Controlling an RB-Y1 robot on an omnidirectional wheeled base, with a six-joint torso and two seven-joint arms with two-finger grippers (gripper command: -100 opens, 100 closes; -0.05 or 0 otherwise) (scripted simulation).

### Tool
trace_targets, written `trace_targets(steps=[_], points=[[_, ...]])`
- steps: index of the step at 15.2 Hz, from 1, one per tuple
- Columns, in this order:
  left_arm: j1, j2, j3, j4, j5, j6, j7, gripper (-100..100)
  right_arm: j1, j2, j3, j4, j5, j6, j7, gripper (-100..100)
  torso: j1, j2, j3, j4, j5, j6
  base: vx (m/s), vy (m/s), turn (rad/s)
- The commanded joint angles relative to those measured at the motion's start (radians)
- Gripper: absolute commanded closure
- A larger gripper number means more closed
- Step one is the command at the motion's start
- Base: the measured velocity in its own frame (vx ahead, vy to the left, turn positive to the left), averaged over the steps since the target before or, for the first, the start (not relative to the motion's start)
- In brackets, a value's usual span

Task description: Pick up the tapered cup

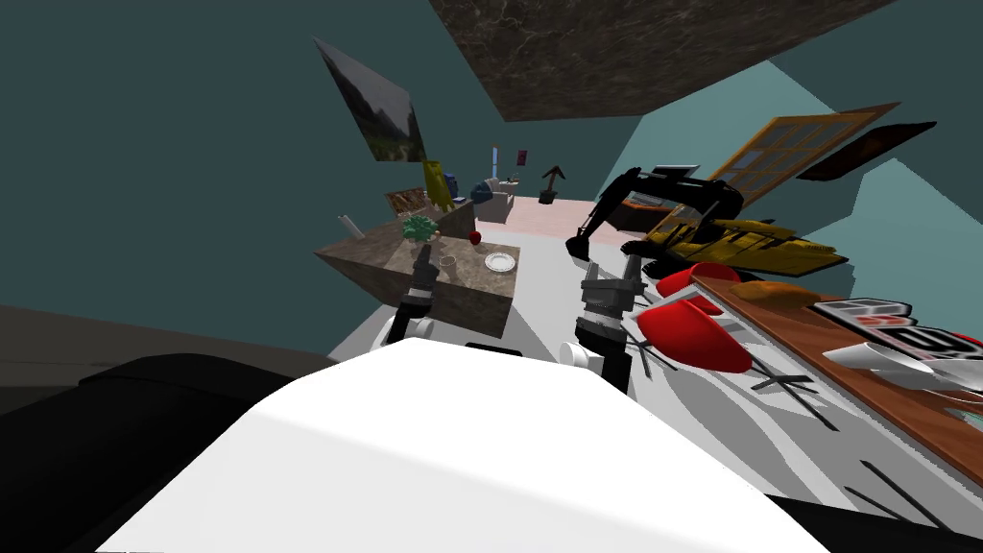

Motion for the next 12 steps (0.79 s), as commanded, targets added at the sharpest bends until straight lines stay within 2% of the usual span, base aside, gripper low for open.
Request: trace_targets(steps=[1, 2, 4, 5, 7, 8, 10, 11, 12], points=[[-0.012, 0.026, 0.009, 0.016, 0.011, 0.05, 0.008, -100, 0.0, 0.0, 0.0, 0.0, 0.0, 0.0, 0.0, 0, 0.0, 0.0, 0.0, 0.0, 0.0, 0.0, 0.007, -0.032, -0.043], [-0.026, 0.059, 0.02, 0.037, 0.026, 0.073, 0.019, -100, 0.0, 0.0, 0.0, 0.0, 0.0, 0.0, 0.0, 0, 0.0, 0.0, 0.0, 0.0, 0.0, 0.0, 0.004, -0.041, -0.059], [-0.026, 0.059, 0.02, 0.037, 0.026, 0.099, 0.019, -100, 0.0, 0.0, 0.0, 0.0, 0.0, 0.0, 0.0, 0, -0.001, 0.0, 0.0, 0.0, 0.0, 0.0, 0.004, -0.031, -0.033], [-0.042, 0.091, 0.032, 0.059, 0.042, 0.138, 0.03, -100, 0.0, 0.0, 0.0, 0.0, 0.0, 0.0, 0.0, 0, 0.0, 0.0, 0.0, 0.0, 0.0, 0.0, 0.004, -0.032, -0.044], [-0.042, 0.091, 0.032, 0.059, 0.042, 0.152, 0.03, -100, 0.0, 0.0, 0.0, 0.0, 0.0, 0.0, 0.0, 0, 0.0, 0.0, 0.0, 0.0, 0.0, 0.0, 0.002, -0.026, -0.039], [-0.058, 0.124, 0.045, 0.083, 0.059, 0.186, 0.042, -100, 0.0, 0.0, 0.0, 0.0, 0.0, 0.0, 0.0, 0, 0.0, 0.0, 0.0, 0.0, 0.0, 0.0, 0.0, -0.028, -0.05], [-0.058, 0.124, 0.045, 0.083, 0.059, 0.209, 0.042, -100, 0.0, 0.0, 0.0, 0.0, 0.0, 0.0, 0.0, 0, 0.0, 0.0, 0.0, 0.0, 0.0, 0.0, 0.003, -0.027, -0.043], [-0.075, 0.156, 0.059, 0.108, 0.077, 0.239, 0.055, -100, 0.0, 0.0, 0.0, 0.0, 0.0, 0.0, 0.0, 0, 0.0, 0.0, 0.0, 0.0, 0.0, 0.0, 0.005, -0.031, -0.057], [-0.075, 0.156, 0.059, 0.108, 0.077, 0.262, 0.055, -100, 0.0, 0.0, 0.0, 0.0, 0.0, 0.0, 0.0, 0, 0.0, 0.0, 0.0, 0.0, 0.0, 0.0, 0.006, -0.035, -0.064]])
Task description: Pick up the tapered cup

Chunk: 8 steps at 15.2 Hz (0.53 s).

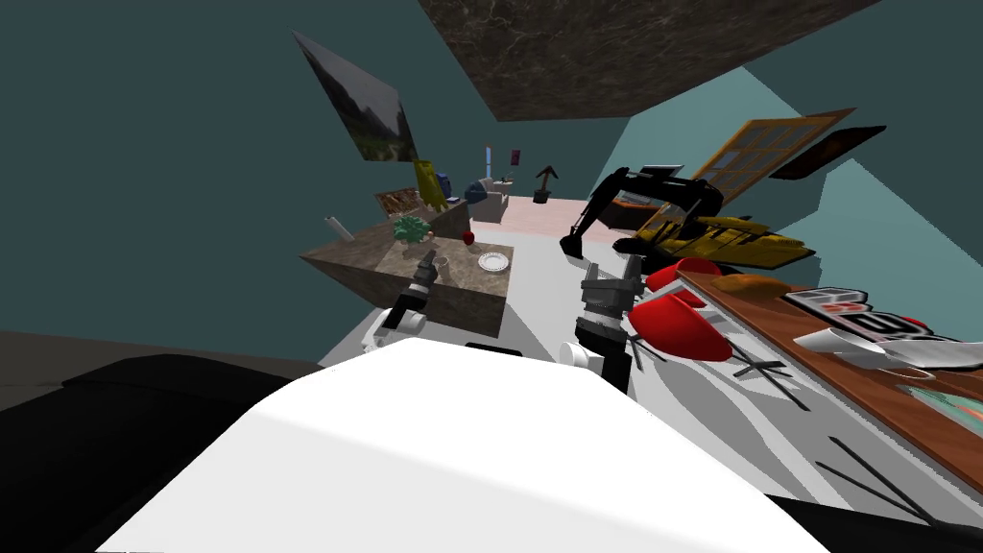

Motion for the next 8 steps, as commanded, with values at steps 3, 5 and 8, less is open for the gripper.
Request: trace_targets(steps=[3, 5, 8], points=[[-0.025, 0.045, 0.021, 0.041, 0.026, 0.087, 0.02, -100, 0.0, 0.0, 0.0, 0.0, 0.0, 0.0, 0.0, 0, 0.0, 0.0, 0.0, 0.0, 0.0, 0.0, 0.004, -0.033, -0.048], [-0.044, 0.077, 0.036, 0.069, 0.046, 0.126, 0.034, -100, 0.0, 0.0, 0.0, 0.0, 0.0, 0.0, 0.0, 0, 0.0, 0.0, 0.0, 0.0, 0.0, 0.0, 0.005, -0.033, -0.039], [-0.044, 0.077, 0.036, 0.069, 0.046, 0.164, 0.034, -100, 0.0, 0.0, 0.0, 0.0, 0.0, 0.0, 0.0, 0, 0.0, 0.0, 0.0, 0.0, 0.0, 0.0, 0.007, -0.029, -0.032]])
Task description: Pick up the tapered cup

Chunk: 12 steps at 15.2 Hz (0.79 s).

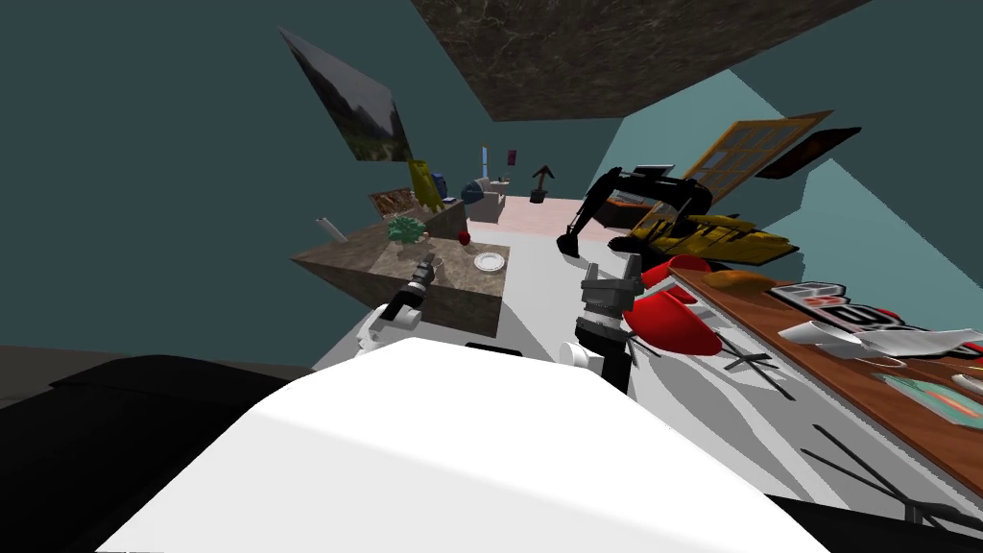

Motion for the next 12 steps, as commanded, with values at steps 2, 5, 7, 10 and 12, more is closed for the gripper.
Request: trace_targets(steps=[2, 5, 7, 10, 12], points=[[-0.023, 0.033, 0.016, 0.032, 0.021, 0.067, 0.015, -100, 0.0, 0.0, 0.0, 0.0, 0.0, 0.0, 0.0, 0, 0.0, 0.0, 0.0, 0.0, 0.0, 0.0, 0.006, -0.032, -0.071], [-0.043, 0.064, 0.032, 0.062, 0.043, 0.125, 0.03, -100, 0.0, 0.0, 0.0, 0.0, 0.0, 0.0, 0.0, 0, -0.001, 0.0, 0.0, 0.0, 0.0, 0.0, 0.006, -0.035, -0.056], [-0.043, 0.064, 0.032, 0.062, 0.043, 0.152, 0.03, -100, 0.0, 0.0, 0.0, 0.0, 0.0, 0.0, 0.0, 0, -0.001, 0.0, 0.0, 0.0, 0.0, 0.0, 0.007, -0.022, -0.009], [-0.064, 0.094, 0.049, 0.092, 0.065, 0.218, 0.045, -100, 0.0, 0.0, 0.0, 0.0, 0.0, 0.0, 0.0, 0, 0.0, 0.0, 0.0, 0.0, 0.0, 0.0, 0.01, -0.029, -0.059], [-0.086, 0.124, 0.066, 0.123, 0.087, 0.255, 0.06, -100, 0.0, 0.0, 0.0, 0.0, 0.0, 0.0, 0.0, 0, 0.0, 0.0, 0.0, 0.0, 0.0, 0.0, 0.006, -0.023, -0.033]])
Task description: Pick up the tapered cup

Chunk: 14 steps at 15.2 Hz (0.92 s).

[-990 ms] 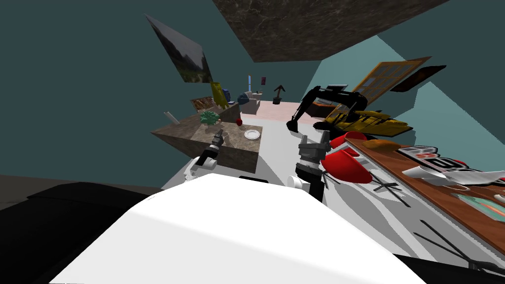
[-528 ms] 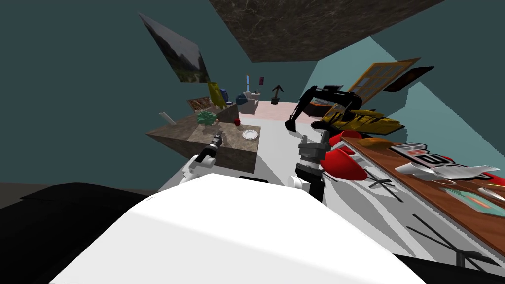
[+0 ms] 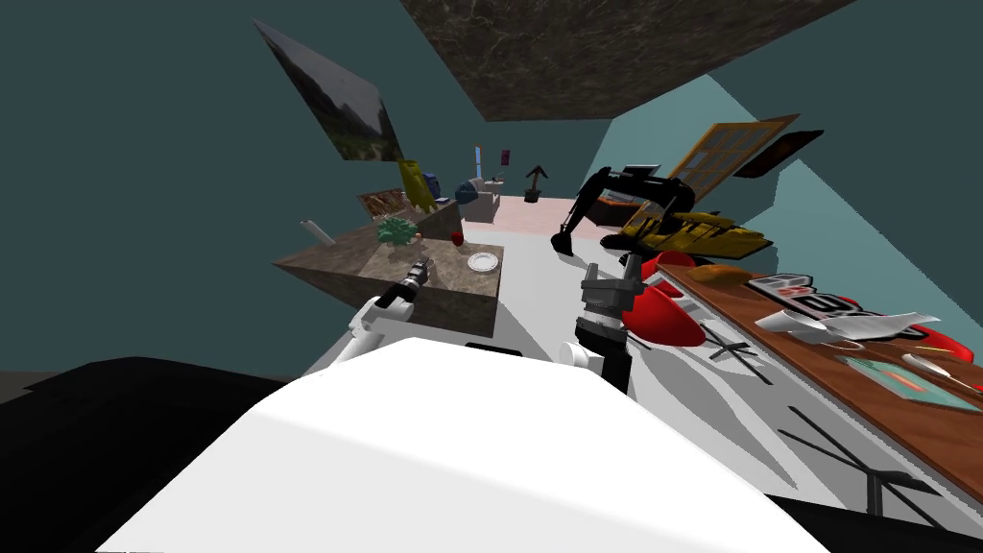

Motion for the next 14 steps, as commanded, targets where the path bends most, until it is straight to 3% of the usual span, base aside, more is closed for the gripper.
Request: trace_targets(steps=[1, 3, 4, 7, 8, 11, 12, 14], points=[[-0.013, 0.018, 0.011, 0.021, 0.014, 0.05, 0.011, -100, 0.0, 0.0, 0.0, 0.0, 0.0, 0.0, 0.0, 0, 0.0, 0.0, 0.0, 0.0, 0.0, 0.0, 0.01, -0.038, -0.085], [-0.013, 0.018, 0.011, 0.021, 0.014, 0.073, 0.011, -100, 0.0, 0.0, 0.0, 0.0, 0.0, 0.0, 0.0, 0, 0.0, 0.0, 0.0, 0.0, 0.0, 0.0, 0.008, -0.023, -0.01], [-0.035, 0.048, 0.028, 0.053, 0.037, 0.105, 0.027, -100, 0.0, 0.0, 0.0, 0.0, 0.0, 0.0, 0.0, 0, 0.0, 0.0, 0.0, 0.0, 0.0, 0.0, 0.007, -0.036, -0.059], [-0.035, 0.048, 0.028, 0.053, 0.037, 0.148, 0.027, -100, 0.0, 0.0, 0.0, 0.0, 0.0, 0.0, 0.0, 0, 0.0, 0.0, 0.0, 0.0, 0.0, 0.0, 0.01, -0.028, -0.039], [-0.057, 0.077, 0.046, 0.085, 0.06, 0.181, 0.043, -100, 0.0, 0.0, 0.0, 0.0, 0.0, 0.0, 0.0, 0, 0.0, 0.0, 0.0, 0.0, 0.0, 0.0, 0.01, -0.028, -0.076], [-0.057, 0.077, 0.046, 0.085, 0.06, 0.225, 0.043, -100, 0.0, 0.0, 0.0, 0.0, 0.0, 0.0, 0.0, 0, 0.0, 0.0, 0.0, 0.0, 0.0, 0.0, 0.01, -0.027, -0.037], [-0.08, 0.106, 0.063, 0.117, 0.083, 0.257, 0.059, -100, 0.0, 0.0, 0.0, 0.0, 0.0, 0.0, 0.0, 0, 0.0, 0.0, 0.0, 0.0, 0.0, 0.0, 0.013, -0.031, -0.063], [-0.08, 0.106, 0.063, 0.117, 0.083, 0.302, 0.059, -100, 0.0, 0.0, 0.0, 0.0, 0.0, 0.0, 0.0, 0, -0.001, 0.0, 0.0, 0.0, 0.0, 0.0, 0.013, -0.033, -0.064]])
